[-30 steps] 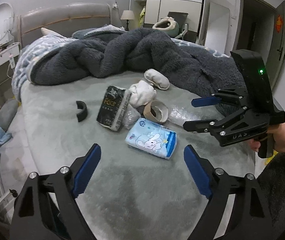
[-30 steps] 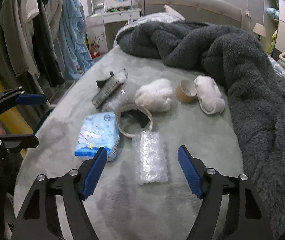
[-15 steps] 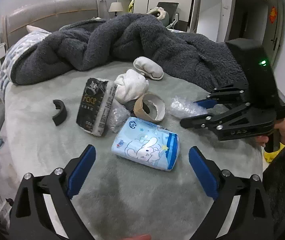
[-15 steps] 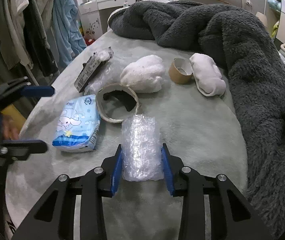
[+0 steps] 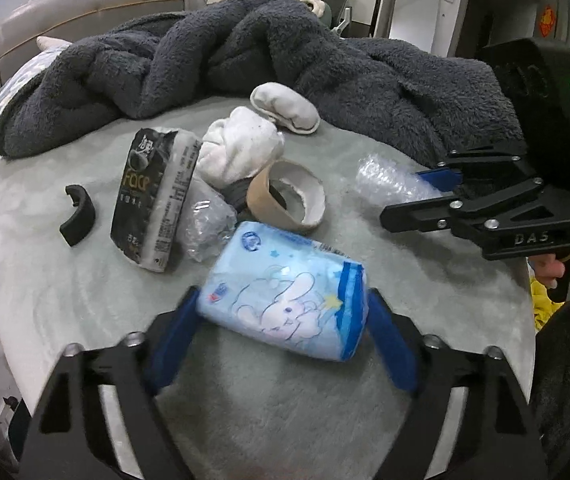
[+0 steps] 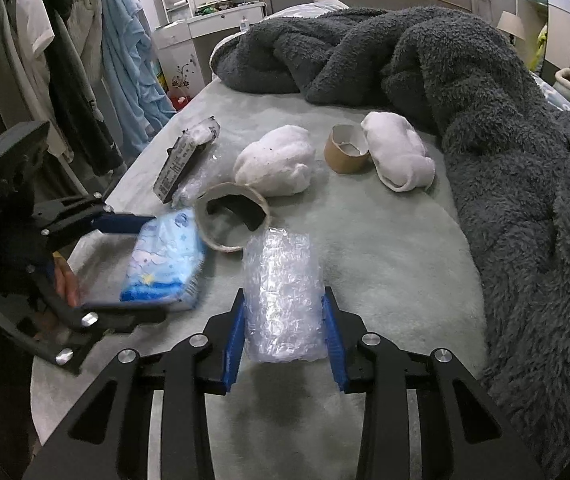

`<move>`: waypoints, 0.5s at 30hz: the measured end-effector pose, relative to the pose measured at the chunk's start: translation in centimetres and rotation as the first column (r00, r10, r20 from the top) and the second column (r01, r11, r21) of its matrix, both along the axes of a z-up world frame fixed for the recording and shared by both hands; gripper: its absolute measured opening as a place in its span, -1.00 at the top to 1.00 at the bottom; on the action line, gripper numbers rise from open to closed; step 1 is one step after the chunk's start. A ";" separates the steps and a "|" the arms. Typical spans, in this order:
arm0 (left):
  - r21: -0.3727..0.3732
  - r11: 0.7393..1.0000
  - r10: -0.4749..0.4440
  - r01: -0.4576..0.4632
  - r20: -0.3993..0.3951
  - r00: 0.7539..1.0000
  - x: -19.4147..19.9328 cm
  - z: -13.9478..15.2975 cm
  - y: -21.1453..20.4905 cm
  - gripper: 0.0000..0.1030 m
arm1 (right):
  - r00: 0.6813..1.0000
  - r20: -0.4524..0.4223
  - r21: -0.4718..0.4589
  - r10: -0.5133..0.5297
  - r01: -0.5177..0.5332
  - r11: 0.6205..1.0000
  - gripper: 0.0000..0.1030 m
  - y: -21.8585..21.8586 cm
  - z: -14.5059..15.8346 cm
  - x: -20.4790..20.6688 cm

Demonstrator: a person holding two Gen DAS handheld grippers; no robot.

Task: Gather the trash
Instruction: 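Grasp the blue-and-white tissue pack with the left tool while right holds bubble wrap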

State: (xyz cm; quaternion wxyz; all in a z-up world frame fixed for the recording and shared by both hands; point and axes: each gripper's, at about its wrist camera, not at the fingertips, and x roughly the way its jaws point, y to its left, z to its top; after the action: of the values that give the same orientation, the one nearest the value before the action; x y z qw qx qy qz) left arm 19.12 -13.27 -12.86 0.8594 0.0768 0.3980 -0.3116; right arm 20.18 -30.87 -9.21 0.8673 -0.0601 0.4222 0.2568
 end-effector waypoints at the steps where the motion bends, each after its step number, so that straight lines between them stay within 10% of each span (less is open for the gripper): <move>1: -0.010 1.000 0.005 -0.005 -0.005 1.000 0.1 0.1 0.1 -0.56 | 1.000 0.004 0.004 -0.001 0.001 1.000 0.29 0.0 0.3 -0.1; 15: -0.170 0.978 0.129 -0.120 0.047 0.990 -2.1 5.4 4.0 -0.52 | 0.997 0.080 0.087 -0.016 0.009 0.996 0.29 2.6 5.1 -0.6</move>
State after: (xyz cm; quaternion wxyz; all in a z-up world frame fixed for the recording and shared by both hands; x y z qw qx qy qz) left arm 17.01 -9.24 -7.42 0.8918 -0.0115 0.3495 -0.2870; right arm 19.59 -28.27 -4.09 0.8870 -0.0302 0.3755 0.2669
